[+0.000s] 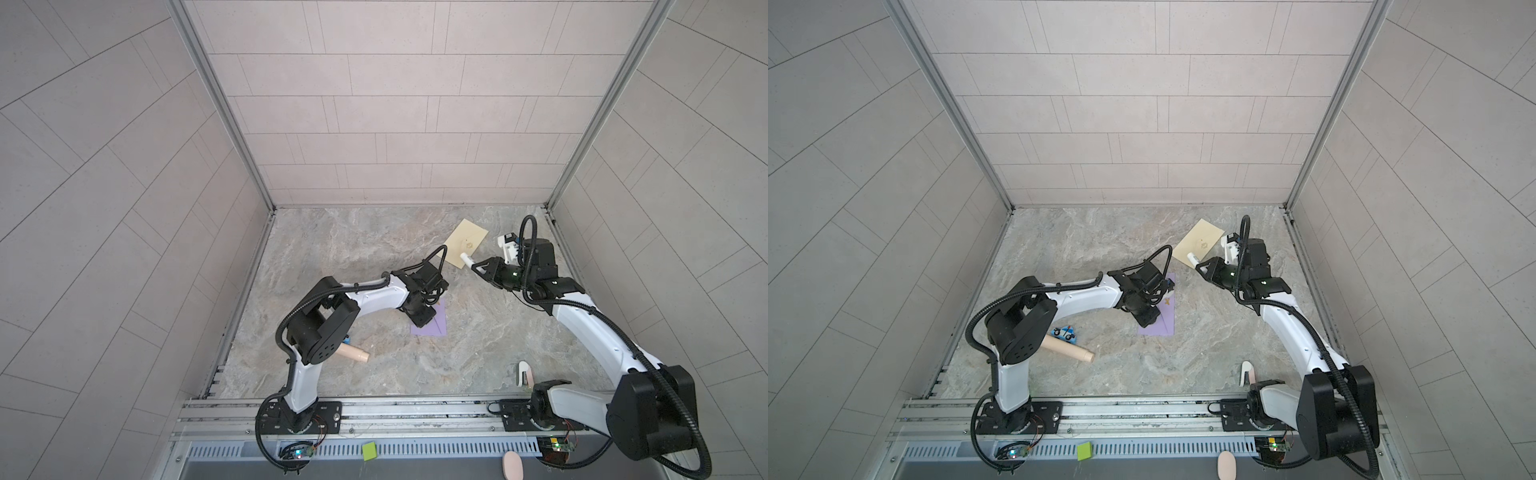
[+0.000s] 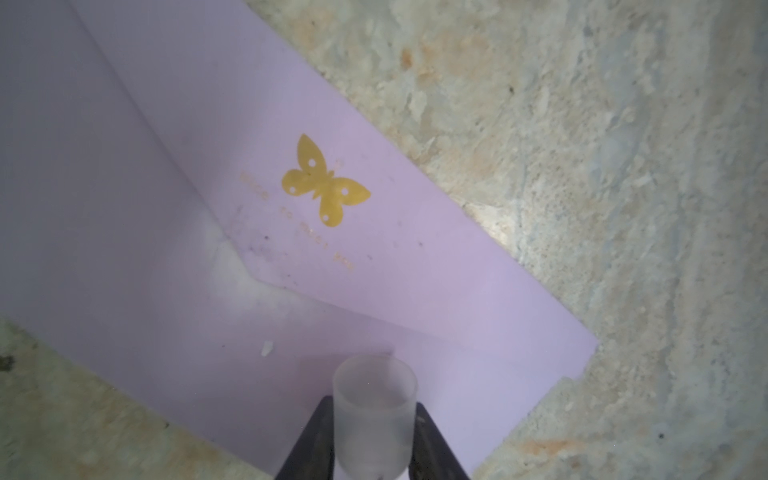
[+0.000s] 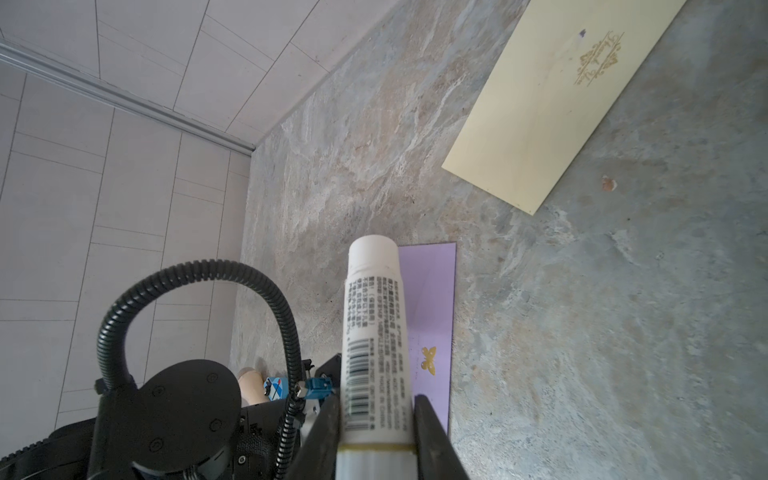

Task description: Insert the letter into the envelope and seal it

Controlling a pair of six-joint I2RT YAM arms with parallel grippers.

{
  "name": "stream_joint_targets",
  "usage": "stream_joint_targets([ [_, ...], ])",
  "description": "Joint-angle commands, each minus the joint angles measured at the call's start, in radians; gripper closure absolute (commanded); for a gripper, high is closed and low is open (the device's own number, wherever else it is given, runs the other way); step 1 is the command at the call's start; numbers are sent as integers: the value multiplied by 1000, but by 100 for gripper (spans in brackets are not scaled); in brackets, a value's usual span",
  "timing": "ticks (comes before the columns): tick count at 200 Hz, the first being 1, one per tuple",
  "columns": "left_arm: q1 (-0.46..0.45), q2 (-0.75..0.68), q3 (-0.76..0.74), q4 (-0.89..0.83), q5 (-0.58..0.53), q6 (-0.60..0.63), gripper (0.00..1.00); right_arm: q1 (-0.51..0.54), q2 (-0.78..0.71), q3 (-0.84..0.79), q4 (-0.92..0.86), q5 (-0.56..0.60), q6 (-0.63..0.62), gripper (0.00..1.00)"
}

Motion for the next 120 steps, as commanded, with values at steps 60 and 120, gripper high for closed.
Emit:
stream_joint_targets([
  [60, -2, -117, -111, 109, -10, 58, 81, 7, 28, 17, -239, -142, -183, 100],
  [120, 12, -333, -354, 402, -11, 111, 92, 102, 27, 26, -282, -216, -227, 100],
])
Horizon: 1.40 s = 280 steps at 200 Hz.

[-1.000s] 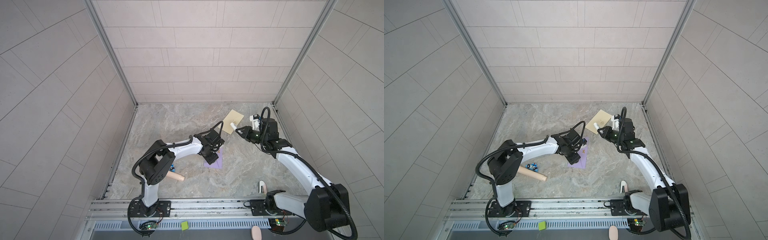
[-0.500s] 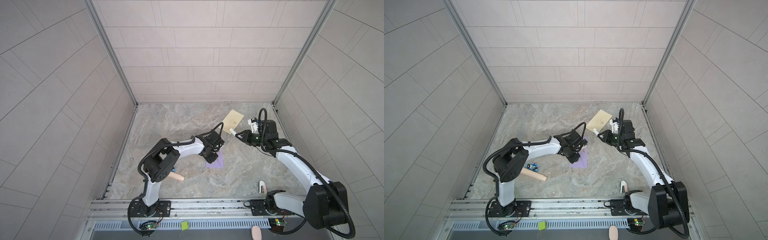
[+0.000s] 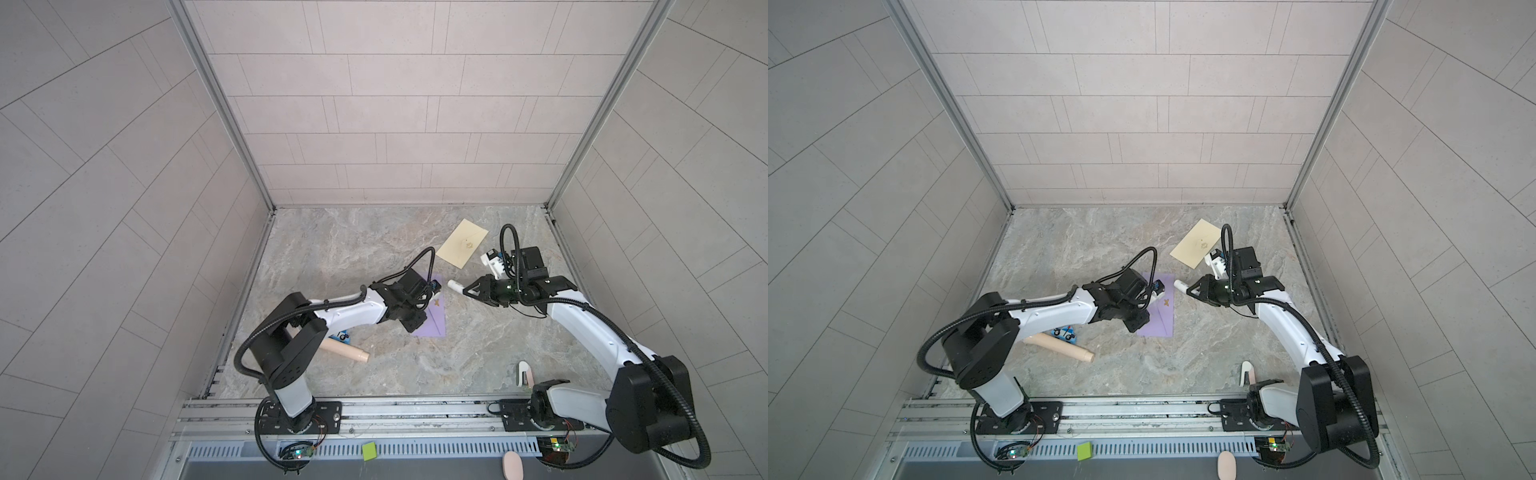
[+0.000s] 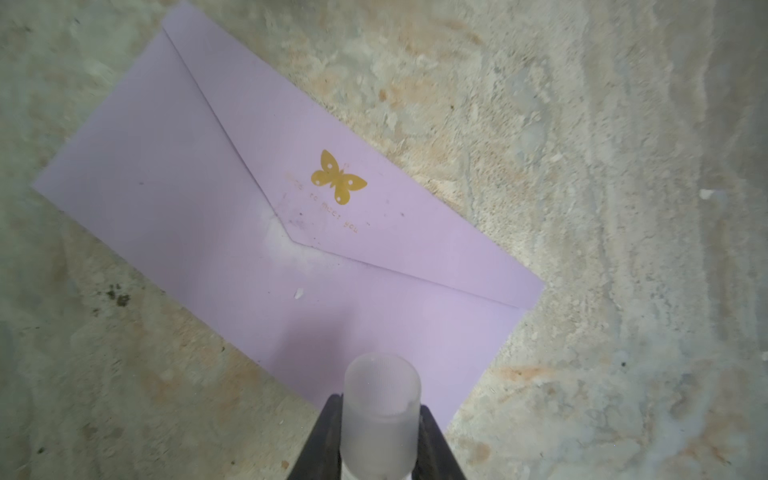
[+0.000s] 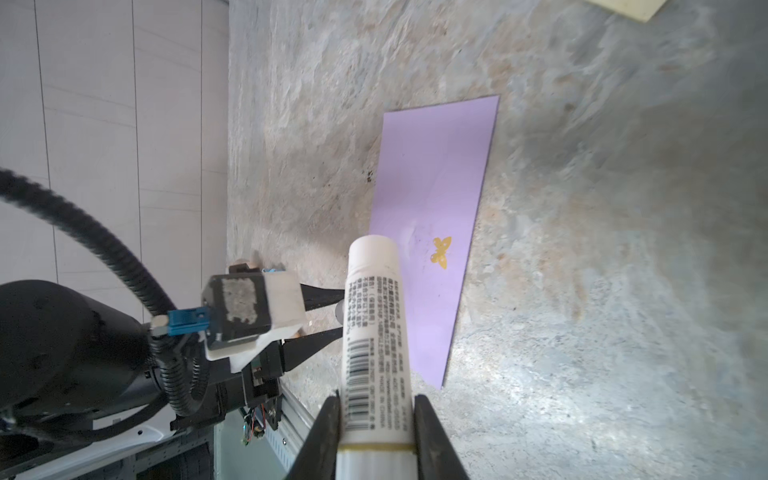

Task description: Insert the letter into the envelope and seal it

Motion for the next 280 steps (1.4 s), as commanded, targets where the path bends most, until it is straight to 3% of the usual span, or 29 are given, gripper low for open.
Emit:
stream_joint_targets([
  [1, 11, -53, -59, 150, 12, 46, 92, 37, -6, 25, -48, -60, -55, 100],
  [41, 25, -126, -150, 250, 67, 82, 97, 129, 50, 89, -105, -151, -116, 100],
  [115, 41, -276, -316, 429, 87, 131, 100, 178, 131, 153, -185, -149, -176, 100],
  [280, 41, -378, -419, 512, 128, 252, 99, 244, 206, 201, -283, -153, -237, 100],
])
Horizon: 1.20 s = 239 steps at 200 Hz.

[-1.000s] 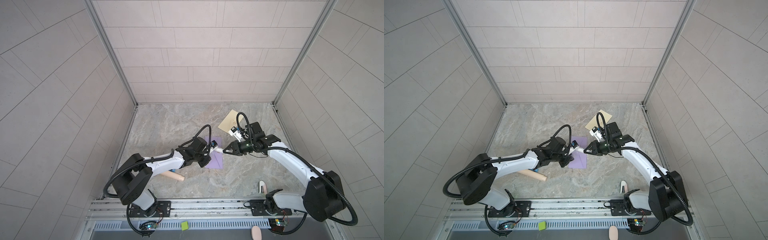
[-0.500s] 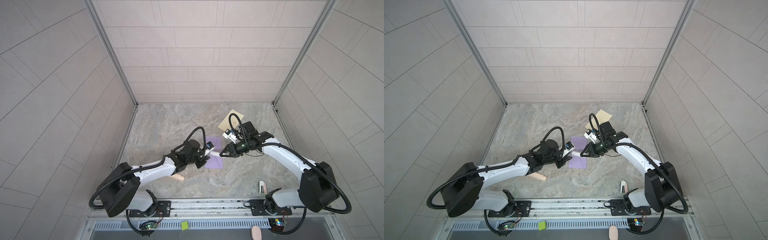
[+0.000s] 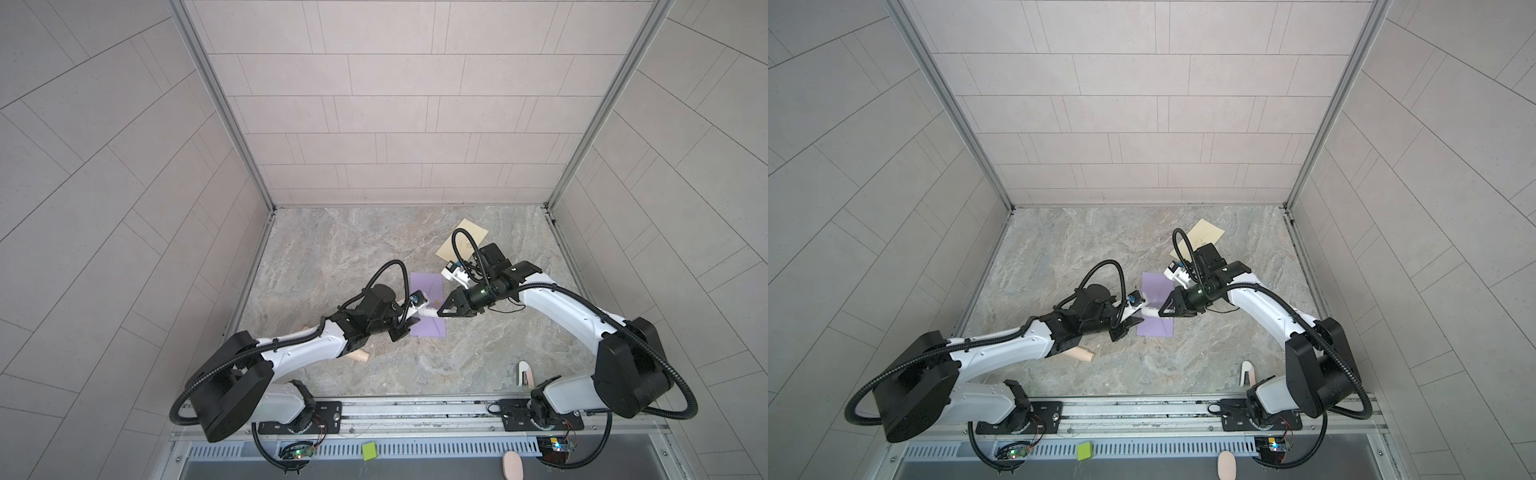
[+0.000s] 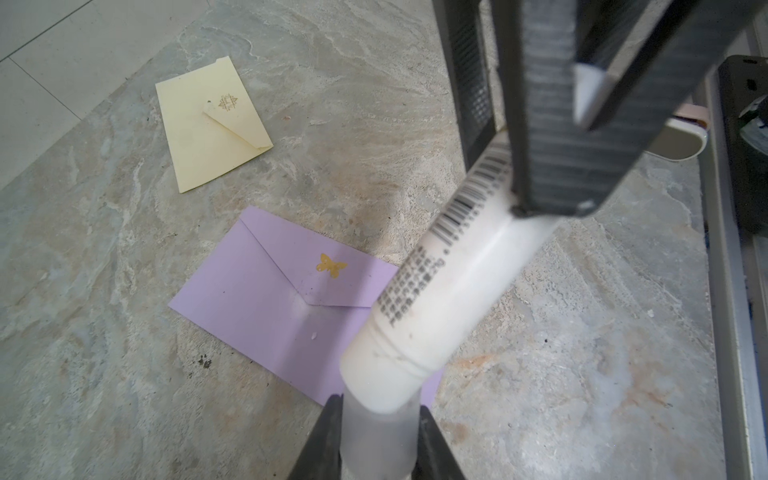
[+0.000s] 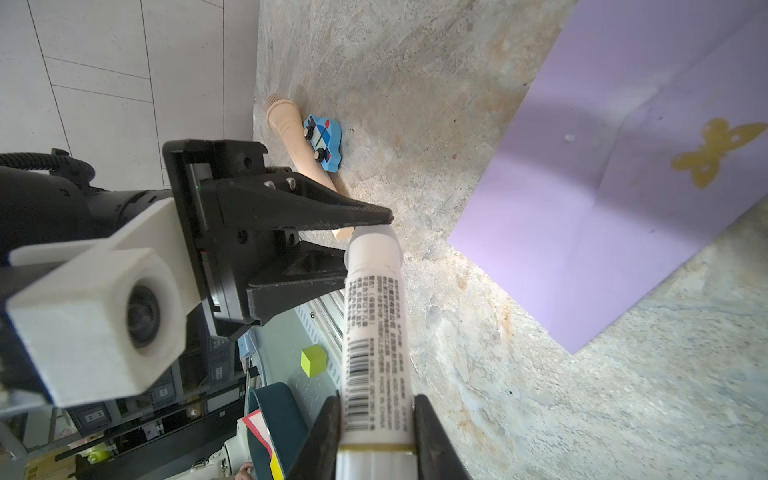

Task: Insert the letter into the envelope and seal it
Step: 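Push the glue stick end into the cap with right while left holds the cap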

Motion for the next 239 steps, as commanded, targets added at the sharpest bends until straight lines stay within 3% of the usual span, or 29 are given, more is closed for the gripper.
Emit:
stream_joint_targets([
  [1, 5, -34, -12, 41, 11, 67, 99, 9, 14, 23, -53, -9, -37, 100],
  [107, -1, -108, -28, -15, -1, 327, 97, 48, 35, 58, -175, -17, -96, 100],
  [239, -38, -176, -48, -106, -27, 560, 96, 101, 56, 59, -228, -52, -130, 100],
])
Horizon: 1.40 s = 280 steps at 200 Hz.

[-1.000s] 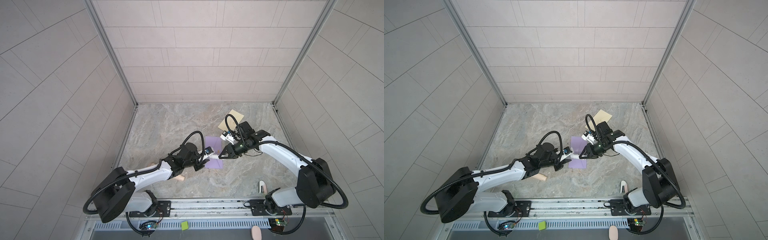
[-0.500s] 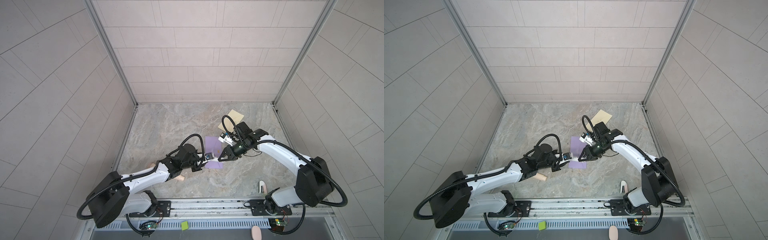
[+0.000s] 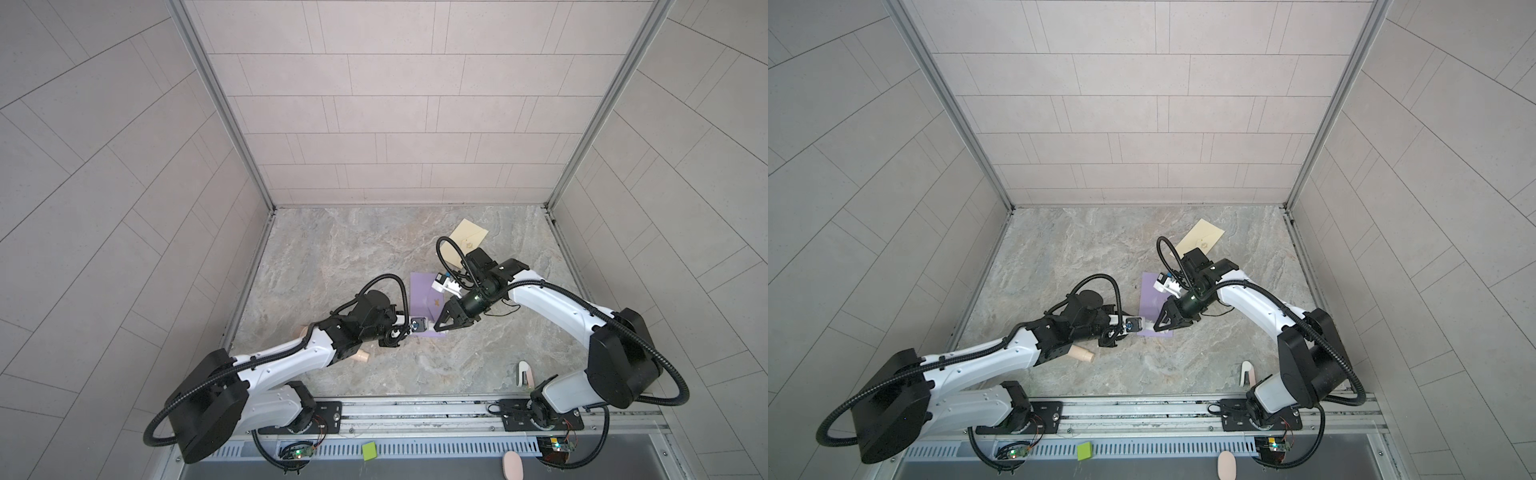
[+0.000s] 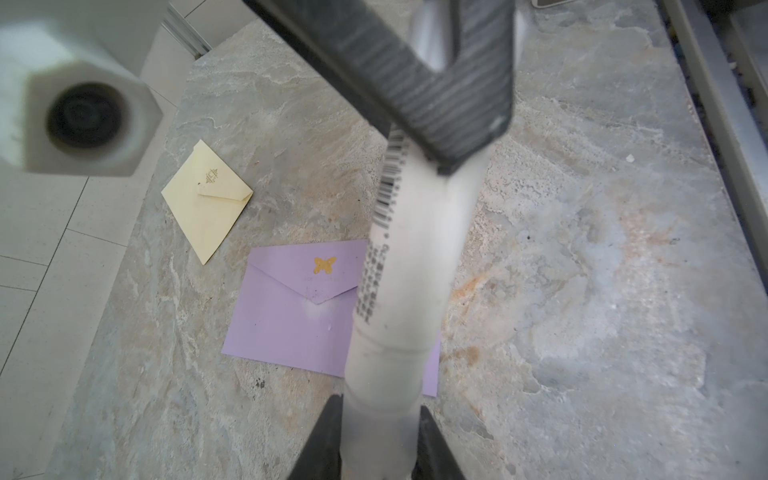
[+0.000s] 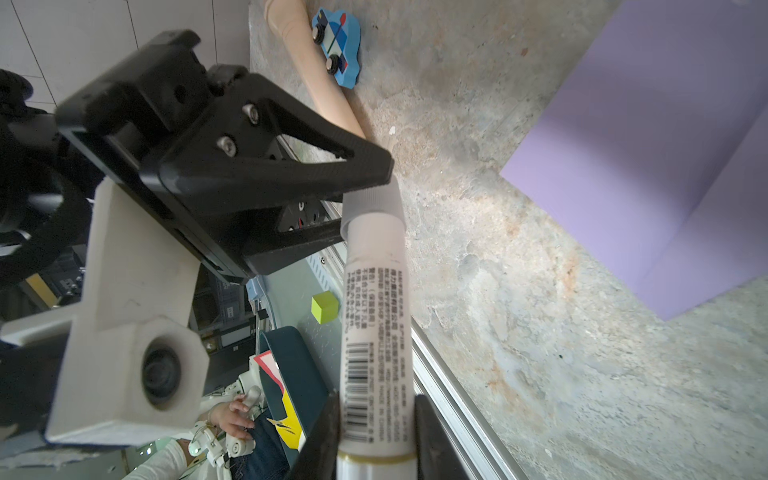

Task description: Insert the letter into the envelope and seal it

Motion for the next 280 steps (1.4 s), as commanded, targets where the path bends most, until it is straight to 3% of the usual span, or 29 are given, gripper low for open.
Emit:
stream_joint_targets([
  [1, -8, -37, -10, 28, -21, 91, 96, 14, -4, 7, -55, -14, -27, 100],
  [113, -31, -30, 9, 24, -19, 143, 96, 12, 30, 40, -47, -29, -41, 100],
  [178, -32, -18, -6, 34, -25, 100, 98, -96, -109, 14, -15, -58, -27, 100],
  [280, -33, 10, 2, 91, -43, 43, 96, -54, -81, -25, 18, -49, 0, 100],
])
